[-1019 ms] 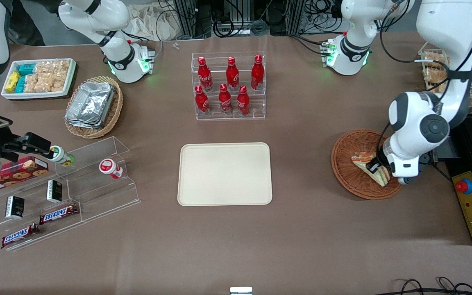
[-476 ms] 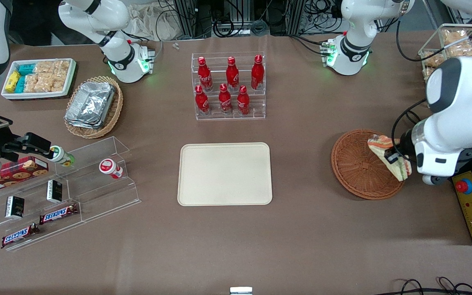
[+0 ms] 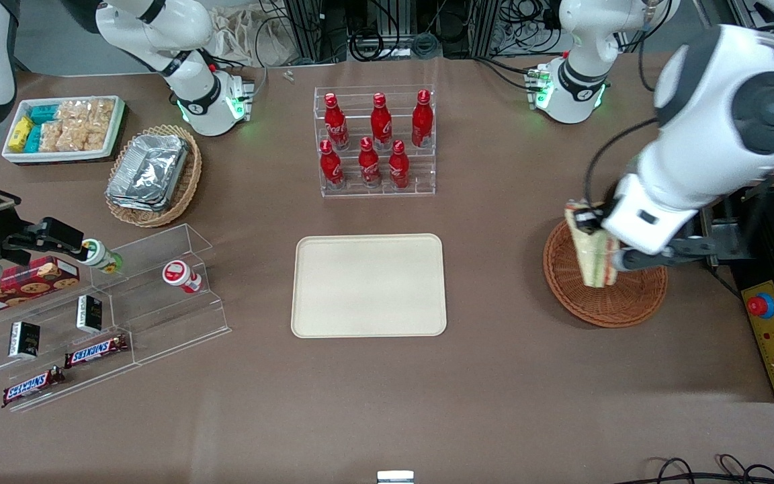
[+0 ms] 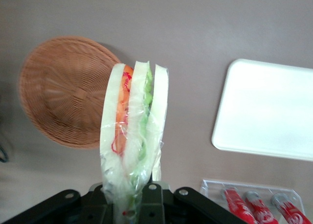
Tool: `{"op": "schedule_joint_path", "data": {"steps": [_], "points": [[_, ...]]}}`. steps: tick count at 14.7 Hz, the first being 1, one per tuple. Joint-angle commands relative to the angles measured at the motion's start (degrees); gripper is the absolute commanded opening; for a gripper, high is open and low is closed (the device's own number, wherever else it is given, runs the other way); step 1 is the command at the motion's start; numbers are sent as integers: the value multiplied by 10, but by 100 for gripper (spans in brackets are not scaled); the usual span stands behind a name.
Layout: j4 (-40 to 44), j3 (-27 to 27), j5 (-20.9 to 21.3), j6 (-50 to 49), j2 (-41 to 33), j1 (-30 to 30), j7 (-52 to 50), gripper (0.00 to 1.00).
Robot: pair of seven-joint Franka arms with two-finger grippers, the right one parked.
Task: Place sandwich from basket to tray
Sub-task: 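Lift the sandwich out of the basket with the left gripper, then carry the sandwich to the cream tray and release it there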
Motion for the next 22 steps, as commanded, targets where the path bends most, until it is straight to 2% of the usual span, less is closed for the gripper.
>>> {"op": "schedule_joint_path", "data": {"steps": [1, 7, 10, 12, 16, 18, 20, 21, 22], "points": [[28, -16, 2, 7, 52, -48, -43, 0], [25, -14, 10, 163, 180, -145, -109, 0], [26, -10, 73, 232, 246, -192, -160, 0], [25, -10, 110, 271, 289, -197, -183, 0], [27, -9, 118, 312, 328, -203, -183, 0], [24, -6, 148, 313, 341, -203, -185, 0], [23, -6, 154, 313, 342, -203, -191, 0], [23, -6, 153, 313, 342, -203, -195, 16], [23, -6, 153, 313, 344, -203, -198, 50]]}}
